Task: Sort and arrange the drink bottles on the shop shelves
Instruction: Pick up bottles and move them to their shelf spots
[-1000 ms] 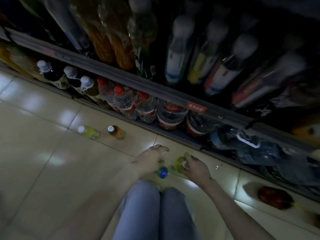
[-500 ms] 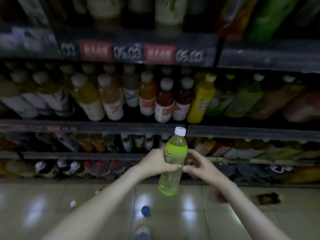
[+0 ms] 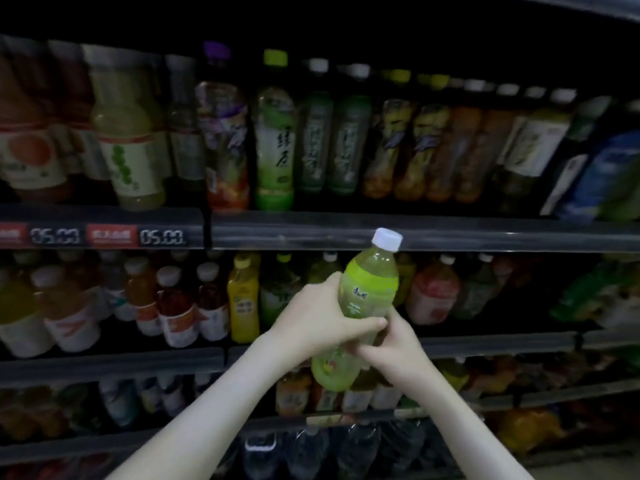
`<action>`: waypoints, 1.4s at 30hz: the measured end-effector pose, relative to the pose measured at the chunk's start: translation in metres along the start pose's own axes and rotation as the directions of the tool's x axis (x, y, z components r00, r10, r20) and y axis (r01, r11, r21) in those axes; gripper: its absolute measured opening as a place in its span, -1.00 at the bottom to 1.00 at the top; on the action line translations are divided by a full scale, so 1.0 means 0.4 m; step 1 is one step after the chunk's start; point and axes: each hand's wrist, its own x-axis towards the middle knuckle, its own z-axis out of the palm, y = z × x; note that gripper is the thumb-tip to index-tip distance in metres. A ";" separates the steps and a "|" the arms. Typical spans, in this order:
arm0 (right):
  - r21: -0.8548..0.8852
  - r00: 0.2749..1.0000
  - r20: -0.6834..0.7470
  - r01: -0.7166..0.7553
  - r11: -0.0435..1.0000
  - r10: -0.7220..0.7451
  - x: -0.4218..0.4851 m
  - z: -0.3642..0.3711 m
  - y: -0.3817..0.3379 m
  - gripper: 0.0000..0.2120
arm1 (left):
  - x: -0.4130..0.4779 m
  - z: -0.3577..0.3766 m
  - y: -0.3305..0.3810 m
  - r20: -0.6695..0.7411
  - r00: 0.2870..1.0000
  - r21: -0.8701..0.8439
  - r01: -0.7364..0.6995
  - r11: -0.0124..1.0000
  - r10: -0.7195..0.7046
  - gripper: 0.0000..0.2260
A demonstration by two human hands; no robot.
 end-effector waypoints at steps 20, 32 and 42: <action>0.031 0.701 -0.493 0.605 0.795 -0.515 0.303 -0.227 -0.147 -0.75 | 0.330 -0.018 0.160 -0.478 0.647 0.353 -0.478 0.804 0.595 -0.59; -0.061 0.581 -0.617 0.637 0.769 -0.530 0.275 -0.645 -0.050 -0.69 | 0.531 0.291 0.426 -0.437 0.603 0.359 -0.564 0.744 0.667 -0.56; -0.211 0.465 -0.756 0.494 0.844 -0.461 0.219 -1.054 0.087 -0.76 | 0.722 0.590 0.670 -0.560 0.578 0.445 -0.395 0.804 0.594 -0.33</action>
